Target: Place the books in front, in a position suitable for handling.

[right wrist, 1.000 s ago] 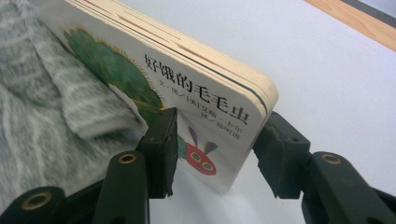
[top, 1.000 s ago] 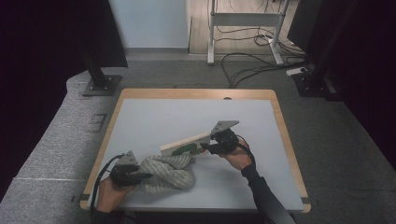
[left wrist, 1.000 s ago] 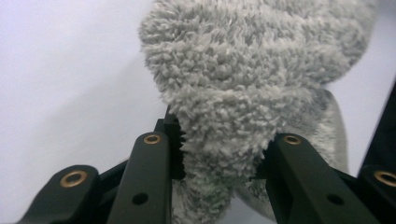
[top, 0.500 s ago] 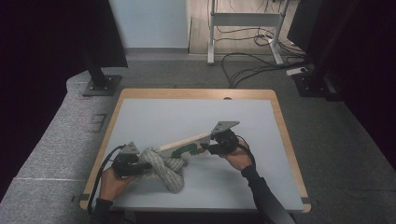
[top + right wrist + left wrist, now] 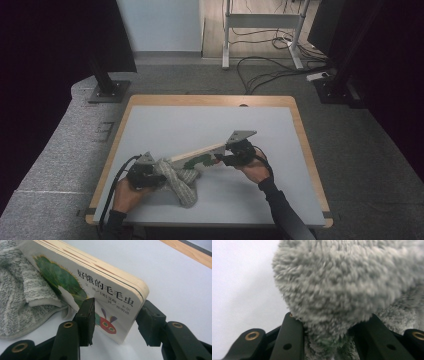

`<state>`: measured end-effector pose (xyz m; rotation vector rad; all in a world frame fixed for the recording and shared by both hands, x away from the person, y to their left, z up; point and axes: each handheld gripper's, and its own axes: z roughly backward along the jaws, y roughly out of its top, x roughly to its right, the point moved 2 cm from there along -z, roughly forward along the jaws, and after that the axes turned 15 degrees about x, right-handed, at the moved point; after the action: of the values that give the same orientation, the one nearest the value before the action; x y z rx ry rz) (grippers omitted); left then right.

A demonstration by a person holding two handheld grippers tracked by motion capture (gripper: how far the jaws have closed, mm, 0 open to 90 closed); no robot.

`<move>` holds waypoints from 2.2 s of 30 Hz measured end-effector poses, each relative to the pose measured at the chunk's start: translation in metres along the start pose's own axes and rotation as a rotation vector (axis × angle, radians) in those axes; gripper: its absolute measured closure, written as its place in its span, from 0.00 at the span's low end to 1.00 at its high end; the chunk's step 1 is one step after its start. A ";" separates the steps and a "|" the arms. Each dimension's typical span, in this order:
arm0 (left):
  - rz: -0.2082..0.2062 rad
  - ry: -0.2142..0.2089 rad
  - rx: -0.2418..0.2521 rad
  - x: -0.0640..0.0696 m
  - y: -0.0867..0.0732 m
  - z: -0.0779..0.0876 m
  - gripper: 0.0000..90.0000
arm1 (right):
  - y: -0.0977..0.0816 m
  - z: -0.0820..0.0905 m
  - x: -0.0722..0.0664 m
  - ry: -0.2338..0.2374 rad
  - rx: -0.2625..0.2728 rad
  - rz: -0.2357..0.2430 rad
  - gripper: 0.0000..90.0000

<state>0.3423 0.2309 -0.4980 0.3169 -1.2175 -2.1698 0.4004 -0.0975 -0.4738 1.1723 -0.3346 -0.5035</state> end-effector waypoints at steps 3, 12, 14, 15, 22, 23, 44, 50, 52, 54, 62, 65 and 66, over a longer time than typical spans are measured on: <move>-0.018 0.003 0.016 0.002 0.009 0.007 0.77 | 0.000 0.000 0.000 0.000 -0.002 0.001 0.55; -0.056 0.012 0.078 0.006 0.037 0.031 0.77 | 0.000 0.001 -0.001 0.001 -0.003 0.002 0.55; -0.064 0.013 0.092 0.008 0.042 0.035 0.77 | 0.000 0.001 -0.001 0.001 -0.003 0.001 0.55; -0.065 0.012 0.099 0.008 0.045 0.037 0.77 | 0.000 0.001 -0.001 0.000 -0.004 0.002 0.55; -0.050 0.003 0.106 0.007 0.042 0.036 0.77 | 0.000 0.001 -0.001 -0.001 -0.002 -0.001 0.55; -0.041 -0.001 0.110 0.005 0.040 0.035 0.77 | 0.000 0.001 -0.001 -0.001 -0.002 0.000 0.55; 0.022 -0.013 -0.021 -0.003 -0.013 -0.014 0.77 | -0.001 0.001 -0.001 -0.002 0.004 0.000 0.55; 0.023 -0.016 -0.014 -0.003 -0.013 -0.013 0.77 | -0.001 0.001 -0.001 -0.003 0.003 0.001 0.54; 0.020 -0.015 -0.003 -0.002 -0.010 -0.010 0.78 | -0.002 0.001 -0.002 -0.004 0.006 0.000 0.54; 0.010 -0.011 0.008 -0.001 -0.004 -0.005 0.78 | -0.002 0.001 -0.002 -0.004 0.005 0.000 0.54; -0.065 0.026 0.017 0.005 0.023 0.012 0.78 | -0.001 0.001 -0.002 -0.006 0.001 0.005 0.54; -0.085 0.031 0.027 0.007 0.032 0.018 0.78 | -0.002 0.001 -0.002 -0.005 0.000 0.006 0.54; -0.090 0.030 0.032 0.007 0.035 0.020 0.78 | -0.002 0.002 -0.002 -0.005 -0.001 0.005 0.54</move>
<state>0.3409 0.2270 -0.4570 0.4241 -1.2440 -2.2157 0.3976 -0.0982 -0.4747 1.1695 -0.3418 -0.5024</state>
